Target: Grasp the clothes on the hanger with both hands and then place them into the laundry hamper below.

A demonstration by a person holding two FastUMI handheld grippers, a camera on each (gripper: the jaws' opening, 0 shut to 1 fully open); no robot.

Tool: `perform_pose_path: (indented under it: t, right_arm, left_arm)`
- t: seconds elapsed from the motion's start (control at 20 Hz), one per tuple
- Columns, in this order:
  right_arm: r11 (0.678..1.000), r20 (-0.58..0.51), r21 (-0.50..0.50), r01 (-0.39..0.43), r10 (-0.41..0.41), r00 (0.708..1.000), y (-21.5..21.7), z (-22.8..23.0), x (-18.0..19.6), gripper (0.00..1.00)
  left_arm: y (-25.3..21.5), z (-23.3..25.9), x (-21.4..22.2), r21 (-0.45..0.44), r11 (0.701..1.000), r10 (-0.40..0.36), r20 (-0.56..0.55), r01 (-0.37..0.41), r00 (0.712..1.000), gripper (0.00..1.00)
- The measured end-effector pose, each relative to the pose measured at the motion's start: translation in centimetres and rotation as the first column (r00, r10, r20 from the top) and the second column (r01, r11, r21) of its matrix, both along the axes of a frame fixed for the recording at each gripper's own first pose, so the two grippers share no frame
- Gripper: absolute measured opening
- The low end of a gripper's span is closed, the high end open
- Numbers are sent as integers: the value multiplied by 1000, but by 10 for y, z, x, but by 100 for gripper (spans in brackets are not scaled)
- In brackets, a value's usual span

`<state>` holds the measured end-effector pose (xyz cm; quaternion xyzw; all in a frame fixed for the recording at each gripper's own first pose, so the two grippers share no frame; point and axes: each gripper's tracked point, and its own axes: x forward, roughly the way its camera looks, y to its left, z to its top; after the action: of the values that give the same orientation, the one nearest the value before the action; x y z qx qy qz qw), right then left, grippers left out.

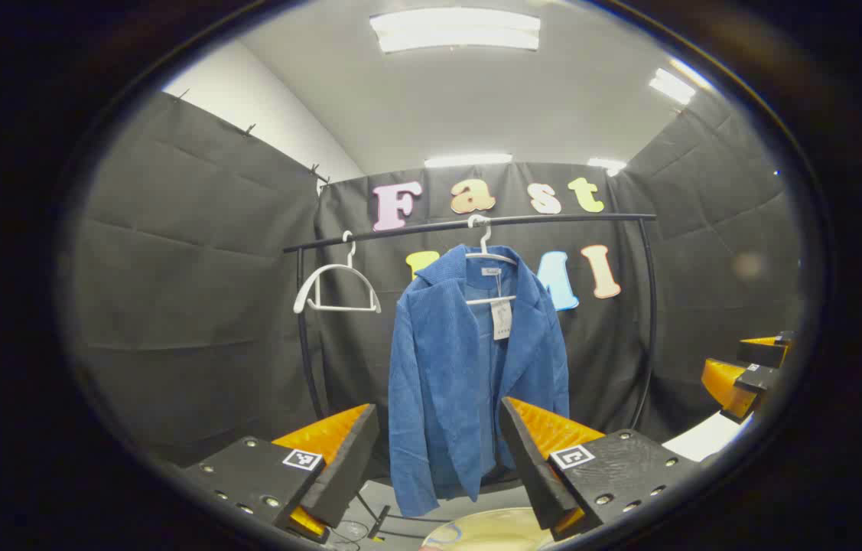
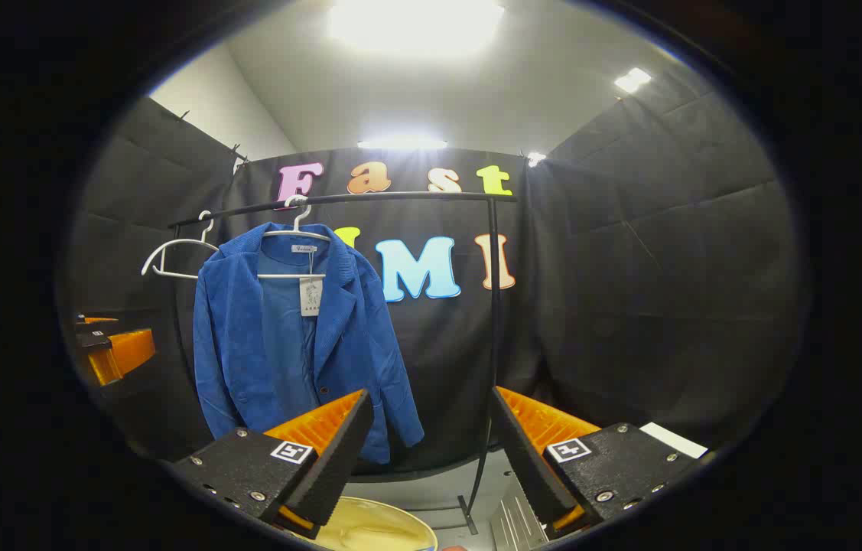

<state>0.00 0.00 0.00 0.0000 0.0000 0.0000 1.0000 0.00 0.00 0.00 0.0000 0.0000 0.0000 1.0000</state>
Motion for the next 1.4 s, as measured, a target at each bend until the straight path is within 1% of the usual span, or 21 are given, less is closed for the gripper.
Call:
perform_pose_path:
  t: [0.15, 0.2, 0.25, 0.3, 0.4, 0.45, 0.5, 0.55, 0.65, 0.7, 0.75, 0.8, 1.2, 1.4]
  right_arm:
    - [1000, -7, -2, -1, 1, 1000, 1, -2, 2, 95]
    - [1000, -9, -3, -1, 1, 1000, 1, -3, 4, 95]
    - [1000, -10, -4, -3, 3, 1000, 2, -4, 5, 95]
    - [1000, -12, -5, -3, 3, 1000, 1, -5, 6, 95]
    - [1000, -15, -3, -3, 3, 1000, 1, -6, 7, 95]
    - [1000, -16, -2, -3, 3, 1000, 1, -6, 8, 95]
    - [1000, -19, -1, -4, 4, 1000, 2, -7, 8, 95]
    - [1000, -25, 0, -6, 6, 1000, 3, -9, 8, 95]
    - [1000, -36, -2, -10, 10, 999, 6, -12, 9, 95]
    - [1000, -41, -4, -13, 12, 999, 7, -13, 10, 95]
    - [1000, -42, -6, -14, 14, 999, 7, -13, 10, 95]
    - [1000, -41, -8, -17, 16, 999, 9, -13, 11, 95]
    - [999, -44, -20, -33, 32, 998, 17, -8, 14, 95]
    - [999, -18, -4, -50, 50, 999, 22, 11, 20, 95]
  left_arm:
    - [1, -2, 2, 1, 1000, 3, -3, -3, 1000, 97]
    - [0, -3, 3, 2, 1000, 4, -5, -4, 1000, 92]
    - [-1, -4, 5, 3, 1000, 4, -6, -4, 1000, 92]
    - [0, -5, 8, 3, 1000, 4, -7, -4, 1000, 97]
    - [0, -7, 5, 1, 1000, 6, -11, -6, 1000, 97]
    - [0, -8, 5, -1, 1000, 7, -13, -7, 1000, 92]
    - [-1, -11, 5, -3, 1000, 6, -17, -6, 1000, 92]
    - [-1, -12, 4, -3, 1000, 8, -19, -8, 1000, 97]
    - [0, -15, 4, -4, 1000, 11, -23, -11, 1000, 97]
    - [0, -17, 5, -3, 1000, 12, -26, -12, 1000, 92]
    - [1, -18, 6, -2, 1000, 13, -29, -13, 1000, 92]
    - [1, -20, 9, -2, 1000, 15, -32, -15, 999, 97]
    - [9, -17, 10, 3, 999, 35, -30, -35, 999, 97]
    - [10, -3, 11, 6, 999, 34, -4, -34, 999, 97]
